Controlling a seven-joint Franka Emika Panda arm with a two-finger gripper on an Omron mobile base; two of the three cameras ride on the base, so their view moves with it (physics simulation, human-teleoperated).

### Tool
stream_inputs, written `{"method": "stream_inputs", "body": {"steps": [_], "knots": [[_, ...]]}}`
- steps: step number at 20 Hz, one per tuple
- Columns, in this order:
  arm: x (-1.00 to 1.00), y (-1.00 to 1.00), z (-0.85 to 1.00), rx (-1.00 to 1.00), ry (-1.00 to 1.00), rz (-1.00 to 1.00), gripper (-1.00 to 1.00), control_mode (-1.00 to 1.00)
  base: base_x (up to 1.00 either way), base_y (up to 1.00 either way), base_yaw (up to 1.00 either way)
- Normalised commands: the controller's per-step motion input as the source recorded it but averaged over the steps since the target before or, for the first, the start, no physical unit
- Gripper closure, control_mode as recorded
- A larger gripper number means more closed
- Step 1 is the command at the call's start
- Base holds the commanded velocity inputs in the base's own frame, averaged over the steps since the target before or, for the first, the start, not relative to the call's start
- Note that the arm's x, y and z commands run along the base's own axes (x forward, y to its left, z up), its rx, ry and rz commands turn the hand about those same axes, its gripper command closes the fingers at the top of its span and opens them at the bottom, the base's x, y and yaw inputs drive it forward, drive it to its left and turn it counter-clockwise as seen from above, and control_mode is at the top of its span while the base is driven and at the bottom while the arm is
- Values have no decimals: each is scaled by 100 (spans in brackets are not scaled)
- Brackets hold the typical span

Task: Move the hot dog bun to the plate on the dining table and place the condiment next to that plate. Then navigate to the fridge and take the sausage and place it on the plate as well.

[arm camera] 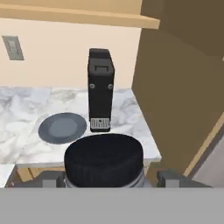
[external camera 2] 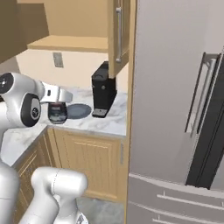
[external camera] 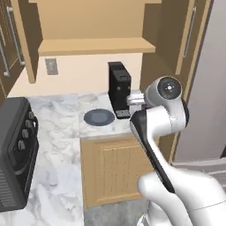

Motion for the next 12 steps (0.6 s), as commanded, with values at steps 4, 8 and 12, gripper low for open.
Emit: {"method": "stream_inputs", "body": {"steps": [4, 8, 12], "knots": [[0, 0, 0, 0, 0, 0, 100, 100, -25, -68, -70], [0, 0, 0, 0, 0, 0, 100, 100, 0, -82, -76], [0, 0, 0, 0, 0, 0, 100, 100, 0, -93, -75]]}}
